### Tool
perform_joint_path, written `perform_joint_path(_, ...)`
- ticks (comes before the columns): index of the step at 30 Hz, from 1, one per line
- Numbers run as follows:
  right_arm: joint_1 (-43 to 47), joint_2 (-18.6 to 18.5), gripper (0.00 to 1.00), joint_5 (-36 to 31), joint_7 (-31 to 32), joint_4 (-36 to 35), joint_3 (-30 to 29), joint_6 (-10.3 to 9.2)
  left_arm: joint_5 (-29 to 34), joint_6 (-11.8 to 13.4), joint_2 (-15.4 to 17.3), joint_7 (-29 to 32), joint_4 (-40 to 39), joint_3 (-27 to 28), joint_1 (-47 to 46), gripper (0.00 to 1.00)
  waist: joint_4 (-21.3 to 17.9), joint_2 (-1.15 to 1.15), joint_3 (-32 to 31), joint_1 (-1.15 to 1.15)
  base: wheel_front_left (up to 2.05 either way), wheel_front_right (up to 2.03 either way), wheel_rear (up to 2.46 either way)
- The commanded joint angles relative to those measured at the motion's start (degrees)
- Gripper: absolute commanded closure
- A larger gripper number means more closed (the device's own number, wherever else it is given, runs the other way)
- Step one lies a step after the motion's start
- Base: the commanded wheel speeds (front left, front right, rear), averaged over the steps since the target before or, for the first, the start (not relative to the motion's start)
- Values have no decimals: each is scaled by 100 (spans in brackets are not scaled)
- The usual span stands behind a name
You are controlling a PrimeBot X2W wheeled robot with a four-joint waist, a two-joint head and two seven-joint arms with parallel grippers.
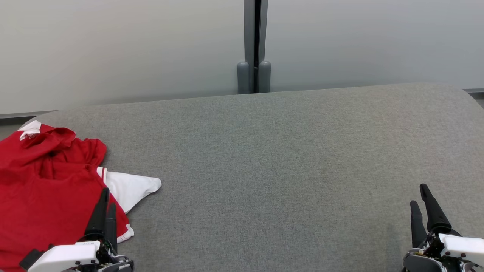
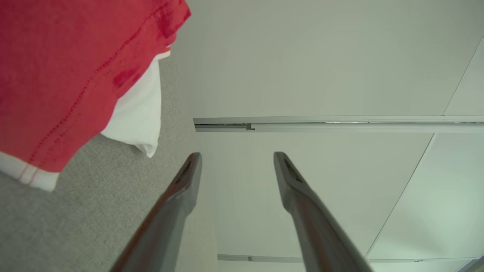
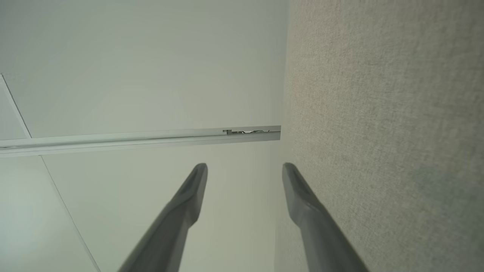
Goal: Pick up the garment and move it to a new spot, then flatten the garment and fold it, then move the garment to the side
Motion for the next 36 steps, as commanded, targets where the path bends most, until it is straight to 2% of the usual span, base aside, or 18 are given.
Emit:
perform_joint_path(1,-121,-46,0,-61,-72,-142,30,2,27,-5,55,-59,-161,-17,-138,0,-1,0,1,0,0,0,0)
perform_joint_path(8,-146,-53,0,-333,-275,-261,39,3,132,-10,65,-259,-326,-59,-132,0,-1,0,8,0,0,0,0)
perform_joint_path(17,-247,-62,0,-1056,-511,-407,22,3,461,-16,76,-494,-453,25,-175,0,-12,0,13,0,0,0,0)
perform_joint_path(22,-320,-67,0,-1707,-631,-619,-3,3,710,-20,81,-613,-552,122,-213,0,-20,0,15,0,0,0,0)
perform_joint_path(31,-442,-75,0,-3094,-833,-1237,73,3,1617,-26,91,-815,-899,337,-317,0,-26,0,30,0,0,0,0)
perform_joint_path(36,-503,-79,0,-3939,-939,-1530,122,3,2521,-30,94,-918,-1255,149,-350,0,-20,0,45,0,0,0,0)
